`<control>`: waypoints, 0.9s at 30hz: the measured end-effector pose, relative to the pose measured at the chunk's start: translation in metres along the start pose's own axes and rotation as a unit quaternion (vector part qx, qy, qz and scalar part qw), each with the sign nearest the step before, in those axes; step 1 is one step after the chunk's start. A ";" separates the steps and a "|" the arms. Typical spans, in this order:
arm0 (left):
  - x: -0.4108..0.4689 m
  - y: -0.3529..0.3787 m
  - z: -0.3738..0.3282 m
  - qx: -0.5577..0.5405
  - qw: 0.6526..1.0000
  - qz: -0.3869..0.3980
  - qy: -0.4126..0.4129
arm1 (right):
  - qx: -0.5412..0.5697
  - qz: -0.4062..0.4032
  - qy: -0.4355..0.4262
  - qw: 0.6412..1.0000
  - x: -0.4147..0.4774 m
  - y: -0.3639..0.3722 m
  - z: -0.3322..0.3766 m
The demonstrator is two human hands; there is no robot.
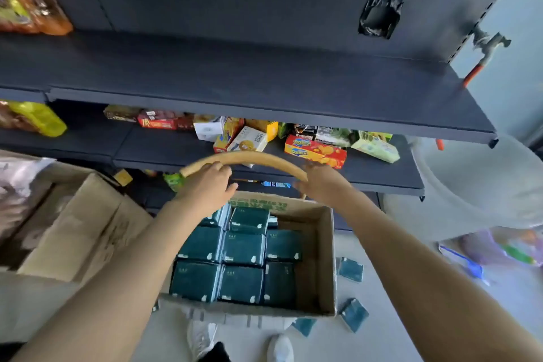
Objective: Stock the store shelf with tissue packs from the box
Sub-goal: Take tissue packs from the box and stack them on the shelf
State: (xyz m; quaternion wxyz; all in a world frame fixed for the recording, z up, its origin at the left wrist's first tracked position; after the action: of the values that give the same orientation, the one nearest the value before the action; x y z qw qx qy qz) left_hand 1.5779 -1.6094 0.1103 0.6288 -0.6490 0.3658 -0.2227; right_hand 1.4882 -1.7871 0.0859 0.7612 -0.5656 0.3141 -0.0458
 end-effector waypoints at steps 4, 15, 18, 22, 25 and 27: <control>-0.006 0.074 -0.002 -0.005 0.998 0.056 -0.016 | -0.007 0.067 0.006 0.998 0.015 0.082 -0.015; -0.009 0.252 0.007 -0.041 0.988 0.146 -0.017 | 0.017 0.165 0.057 0.985 0.070 0.250 -0.058; -0.012 0.275 0.010 -0.041 0.988 0.145 -0.018 | 0.030 0.181 0.073 0.980 0.085 0.279 -0.062; -0.014 0.295 0.016 -0.087 0.987 0.128 -0.036 | 0.036 0.143 0.100 0.984 0.094 0.300 -0.063; -0.009 0.294 0.020 -0.133 0.983 0.112 -0.057 | 0.050 0.114 0.124 0.984 0.089 0.301 -0.066; -0.003 0.290 0.023 -0.154 0.980 0.094 -0.077 | 0.099 0.103 0.151 0.978 0.082 0.296 -0.071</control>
State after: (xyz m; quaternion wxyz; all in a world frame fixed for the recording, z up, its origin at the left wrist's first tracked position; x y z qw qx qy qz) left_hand 1.5363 -1.5752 -0.1752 0.5658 -0.7158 0.4059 -0.0525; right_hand 1.4313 -1.7756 -0.2237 0.7578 -0.4388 0.4757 -0.0827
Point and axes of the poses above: each hand's wrist, its own x-axis towards the middle knuckle, its own y-axis out of the palm, z = x × y, the point moved 10 cm from there along x, towards the middle knuckle, and after that the axes turned 6 degrees about y, right-handed, at the moved point
